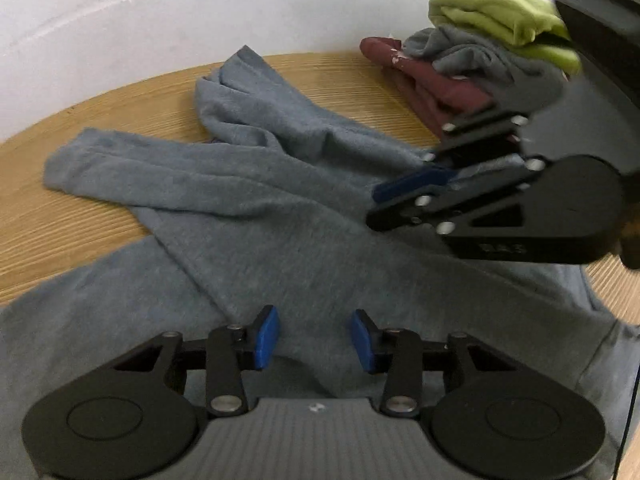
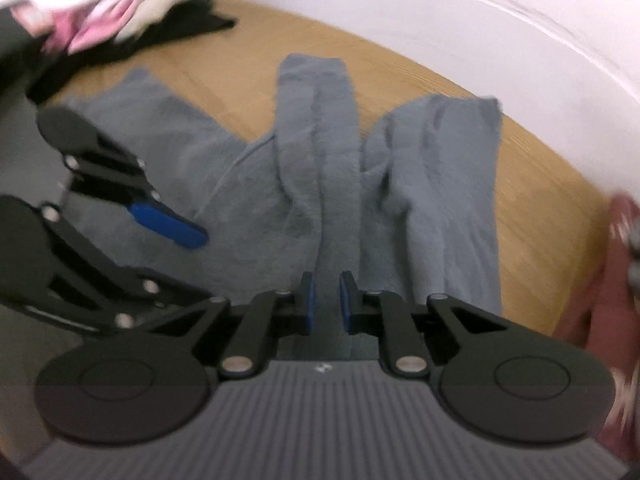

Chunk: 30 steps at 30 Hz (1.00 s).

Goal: Fold clothes
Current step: 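Lower the shirt with the left gripper and lay the sleeves across the body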

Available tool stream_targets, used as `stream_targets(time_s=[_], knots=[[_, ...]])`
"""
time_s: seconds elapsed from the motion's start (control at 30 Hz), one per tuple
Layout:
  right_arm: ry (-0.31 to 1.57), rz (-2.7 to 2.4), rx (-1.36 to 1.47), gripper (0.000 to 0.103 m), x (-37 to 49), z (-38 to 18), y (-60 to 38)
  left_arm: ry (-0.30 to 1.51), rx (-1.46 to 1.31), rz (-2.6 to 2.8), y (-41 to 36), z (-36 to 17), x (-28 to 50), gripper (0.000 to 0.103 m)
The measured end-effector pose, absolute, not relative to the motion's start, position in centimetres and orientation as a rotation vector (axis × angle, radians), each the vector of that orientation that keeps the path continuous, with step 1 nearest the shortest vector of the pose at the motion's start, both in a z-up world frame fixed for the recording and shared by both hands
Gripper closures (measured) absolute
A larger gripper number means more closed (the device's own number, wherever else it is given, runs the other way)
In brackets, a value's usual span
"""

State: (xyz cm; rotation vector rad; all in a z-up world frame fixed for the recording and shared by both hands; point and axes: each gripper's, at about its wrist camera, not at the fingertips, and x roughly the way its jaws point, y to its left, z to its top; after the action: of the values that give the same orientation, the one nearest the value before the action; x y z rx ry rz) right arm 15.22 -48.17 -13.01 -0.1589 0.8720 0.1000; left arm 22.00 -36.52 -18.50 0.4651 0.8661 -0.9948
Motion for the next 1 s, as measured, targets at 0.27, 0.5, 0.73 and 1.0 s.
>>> stream_targets(time_s=[0.27,0.5,0.73,1.0], knots=[[0.904,0.218,-0.261,0.086,16.4,-13.9,-48.1,0.828,0.447,-0.953,-35.7,-18.5,20.9,0.055],[0.927,0.221,0.005,0.083,17.2,-13.5,-50.8,0.853,0.392,-0.948,-35.5,-18.4,21.1,0.055],[0.923,0.243,0.029,0.084,17.2,-13.9,-49.9,0.867,0.367,-0.958,-35.2,-18.2,21.3,0.054],[0.899,0.366,-0.121,0.098,15.4,-12.8,-46.1,0.880,0.123,-0.898,-31.5,-15.2,24.8,0.056]])
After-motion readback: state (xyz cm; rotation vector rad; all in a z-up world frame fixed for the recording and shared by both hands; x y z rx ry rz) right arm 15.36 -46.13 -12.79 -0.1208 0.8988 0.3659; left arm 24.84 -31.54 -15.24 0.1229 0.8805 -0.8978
